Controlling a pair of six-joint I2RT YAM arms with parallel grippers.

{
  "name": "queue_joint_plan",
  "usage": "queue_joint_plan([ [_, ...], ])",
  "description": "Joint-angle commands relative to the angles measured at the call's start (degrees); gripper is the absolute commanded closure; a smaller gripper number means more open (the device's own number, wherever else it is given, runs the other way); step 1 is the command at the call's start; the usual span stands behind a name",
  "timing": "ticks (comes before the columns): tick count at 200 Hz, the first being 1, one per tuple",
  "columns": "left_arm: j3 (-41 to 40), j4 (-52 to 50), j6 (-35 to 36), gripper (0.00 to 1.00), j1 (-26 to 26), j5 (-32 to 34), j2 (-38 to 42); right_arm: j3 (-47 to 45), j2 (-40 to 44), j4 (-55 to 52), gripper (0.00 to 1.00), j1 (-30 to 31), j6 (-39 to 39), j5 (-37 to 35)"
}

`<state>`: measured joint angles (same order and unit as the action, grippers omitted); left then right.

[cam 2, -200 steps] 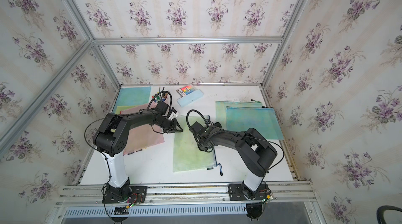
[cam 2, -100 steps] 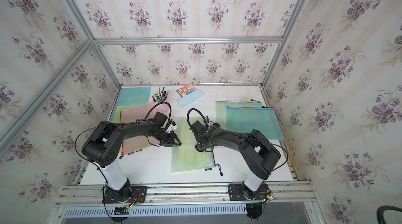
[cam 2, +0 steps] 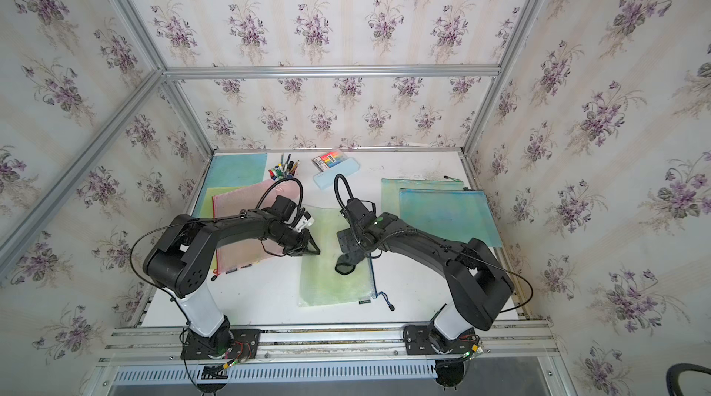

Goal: Wipe the document bag
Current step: Wipe the dirt from the document bag.

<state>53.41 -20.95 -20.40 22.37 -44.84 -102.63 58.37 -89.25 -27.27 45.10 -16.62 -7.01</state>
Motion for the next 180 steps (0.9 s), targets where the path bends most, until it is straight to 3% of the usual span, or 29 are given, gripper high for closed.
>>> queue_joint_plan([
  [1, -0.31, -0.47, 1.17, 0.77, -0.05, 0.48, 0.41, 1.21, -2.33, -1.24, 0.00, 0.07, 11.34, 3.44],
  [35, -0.44, -1.18, 1.94, 0.77, -0.05, 0.89, 0.85, 0.02, -5.63, -0.28, 0.00, -0.30, 17.72, 5.84],
  [72, -0.41, -1.63, 1.95, 0.77, -0.05, 1.06, 0.85, -0.45, -12.10, 0.04, 0.01, -1.55, 17.81, 6.55],
  [86, -0.41, -1.88, 2.12, 0.77, -0.10, 1.39, 1.01, -0.56, -14.01, -0.42, 0.07, -1.53, 17.05, 5.17],
  [104, -0.33, -2.20, 2.28, 0.77, -0.13, 1.46, 1.15, -0.63, -15.13, 0.17, 0.17, -1.66, 14.08, -1.69],
  [119, -0.15, -2.89, 2.71, 0.77, -0.13, 1.69, 1.20, -0.37, -15.49, -0.09, 0.34, -1.66, 11.52, -7.43],
  [136, 0.03, -3.61, 3.26, 0.77, -0.25, 2.14, 1.35, -0.35, -15.40, -1.70, 0.59, -1.74, 9.17, -13.61],
  [157, 0.31, -4.31, 3.70, 0.77, -0.64, 2.31, 1.69, -1.21, -14.28, -3.82, 0.66, -1.65, 6.91, -17.80],
  [180, 0.36, -4.97, 4.30, 0.81, -1.35, 2.78, 2.06, -1.59, -11.42, -6.08, 0.66, -1.68, 4.34, -19.44],
])
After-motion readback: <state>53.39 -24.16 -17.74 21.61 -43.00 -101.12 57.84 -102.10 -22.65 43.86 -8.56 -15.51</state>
